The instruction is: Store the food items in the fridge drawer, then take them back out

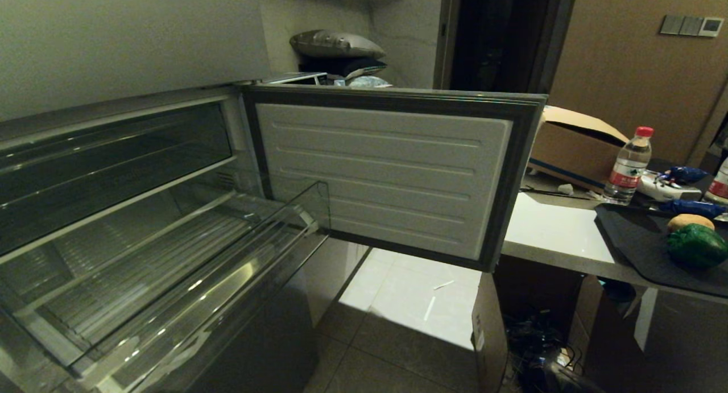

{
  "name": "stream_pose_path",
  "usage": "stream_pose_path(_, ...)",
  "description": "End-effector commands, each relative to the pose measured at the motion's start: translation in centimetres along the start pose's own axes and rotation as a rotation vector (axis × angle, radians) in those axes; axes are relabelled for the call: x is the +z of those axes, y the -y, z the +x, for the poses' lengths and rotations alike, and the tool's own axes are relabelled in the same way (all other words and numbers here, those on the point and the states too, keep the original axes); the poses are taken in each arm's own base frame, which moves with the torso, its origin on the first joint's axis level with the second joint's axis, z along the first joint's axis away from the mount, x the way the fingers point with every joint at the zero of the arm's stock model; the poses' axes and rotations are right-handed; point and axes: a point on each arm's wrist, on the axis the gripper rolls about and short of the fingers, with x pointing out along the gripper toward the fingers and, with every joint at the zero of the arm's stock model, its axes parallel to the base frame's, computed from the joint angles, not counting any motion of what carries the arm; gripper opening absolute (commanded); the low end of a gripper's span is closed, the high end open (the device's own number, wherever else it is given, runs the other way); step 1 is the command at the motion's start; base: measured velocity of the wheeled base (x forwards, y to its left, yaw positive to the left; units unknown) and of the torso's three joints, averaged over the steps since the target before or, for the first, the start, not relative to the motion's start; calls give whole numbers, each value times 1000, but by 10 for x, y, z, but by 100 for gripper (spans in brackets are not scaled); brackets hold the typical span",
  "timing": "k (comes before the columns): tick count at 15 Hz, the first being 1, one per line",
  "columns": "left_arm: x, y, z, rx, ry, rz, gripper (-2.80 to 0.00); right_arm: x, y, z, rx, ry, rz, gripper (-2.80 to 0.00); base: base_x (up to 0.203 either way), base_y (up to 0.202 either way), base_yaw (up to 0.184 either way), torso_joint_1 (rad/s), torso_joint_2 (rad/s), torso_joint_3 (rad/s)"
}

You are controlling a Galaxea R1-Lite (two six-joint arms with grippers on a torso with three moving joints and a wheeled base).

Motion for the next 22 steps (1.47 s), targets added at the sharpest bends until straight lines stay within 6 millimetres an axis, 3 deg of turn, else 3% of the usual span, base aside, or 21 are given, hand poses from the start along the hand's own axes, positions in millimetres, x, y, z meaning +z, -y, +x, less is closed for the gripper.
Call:
stream_pose_path(1,0,0,0,0,-2,0,-280,34,-11,57,-78,-191,26,-280,0,0,0,0,0,0)
stream_pose_path(2,0,0,0,0,-2,0,-280,43,-12,78,-116,-210,45,-280,0,0,0,0,0,0)
stream_pose_path(3,0,0,0,0,-2,0,-280,51,-12,101,-160,-222,64,0,0,0,0,0,0,0)
stream_pose_path(6,0,0,0,0,-2,0,-280,60,8,168,-293,-225,124,0,0,0,0,0,0,0)
stream_pose_path(9,0,0,0,0,-2,0,-280,67,58,208,-444,-171,185,0,0,0,0,0,0,0)
stream_pose_path(11,0,0,0,0,-2,0,-280,78,80,217,-500,-124,195,0,0,0,0,0,0,0)
stream_pose_path(13,0,0,0,0,-2,0,-280,75,100,222,-553,-143,181,0,0,0,0,0,0,0)
stream_pose_path(22,0,0,0,0,-2,0,-280,62,128,278,-453,-149,183,0,0,0,0,0,0,0)
